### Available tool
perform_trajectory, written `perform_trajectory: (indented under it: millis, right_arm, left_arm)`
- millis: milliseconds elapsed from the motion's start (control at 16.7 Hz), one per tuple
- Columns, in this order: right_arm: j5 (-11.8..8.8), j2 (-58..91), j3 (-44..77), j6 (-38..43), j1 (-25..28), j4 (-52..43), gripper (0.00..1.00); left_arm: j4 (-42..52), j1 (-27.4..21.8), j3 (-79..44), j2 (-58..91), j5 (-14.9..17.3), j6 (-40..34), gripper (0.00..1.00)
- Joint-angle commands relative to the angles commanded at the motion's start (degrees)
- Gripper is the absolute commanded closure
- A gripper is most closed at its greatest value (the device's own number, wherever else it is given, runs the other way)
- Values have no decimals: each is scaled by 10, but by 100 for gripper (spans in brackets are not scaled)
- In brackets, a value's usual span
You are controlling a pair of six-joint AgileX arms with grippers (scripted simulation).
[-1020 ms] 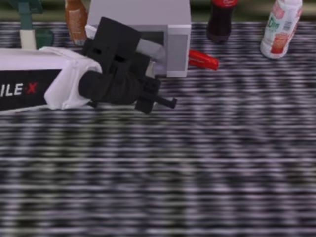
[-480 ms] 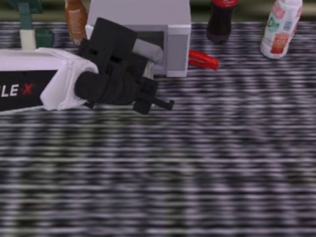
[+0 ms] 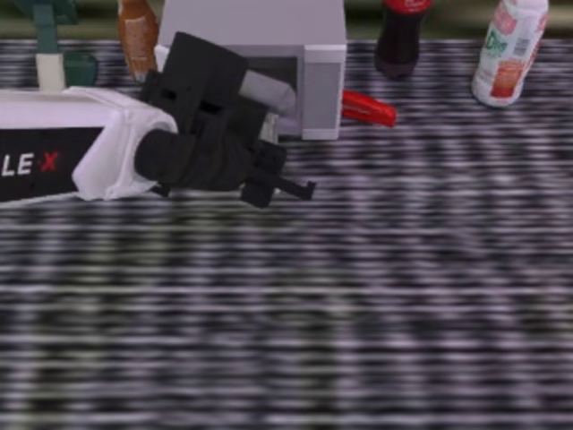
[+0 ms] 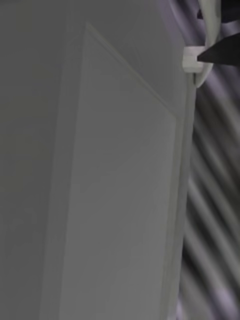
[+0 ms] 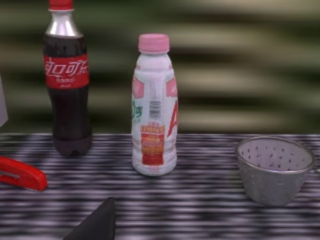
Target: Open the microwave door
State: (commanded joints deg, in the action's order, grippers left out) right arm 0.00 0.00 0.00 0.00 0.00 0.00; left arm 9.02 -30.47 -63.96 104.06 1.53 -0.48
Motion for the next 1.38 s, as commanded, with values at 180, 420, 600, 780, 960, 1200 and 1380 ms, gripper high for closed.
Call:
perform_trajectory:
  millis: [180, 420, 600, 780, 960, 1200, 1380]
  right_arm:
    - [0, 0, 0, 0, 0, 0, 0]
    - [0, 0, 0, 0, 0, 0, 0]
    - [0, 0, 0, 0, 0, 0, 0]
    - [0, 0, 0, 0, 0, 0, 0]
    - [0, 0, 0, 0, 0, 0, 0]
    - [0, 0, 0, 0, 0, 0, 0]
    - [0, 0, 0, 0, 0, 0, 0]
  left_arm:
    - [0, 0, 0, 0, 0, 0, 100]
    - [0, 0, 0, 0, 0, 0, 100]
    - [0, 0, 0, 0, 0, 0, 100]
    - [1, -1, 3, -2, 9, 3, 100]
    - [-2, 7, 10, -10, 19, 20, 100]
    - [-2, 11, 15, -12, 23, 27, 100]
    - [-2, 11, 15, -12, 23, 27, 100]
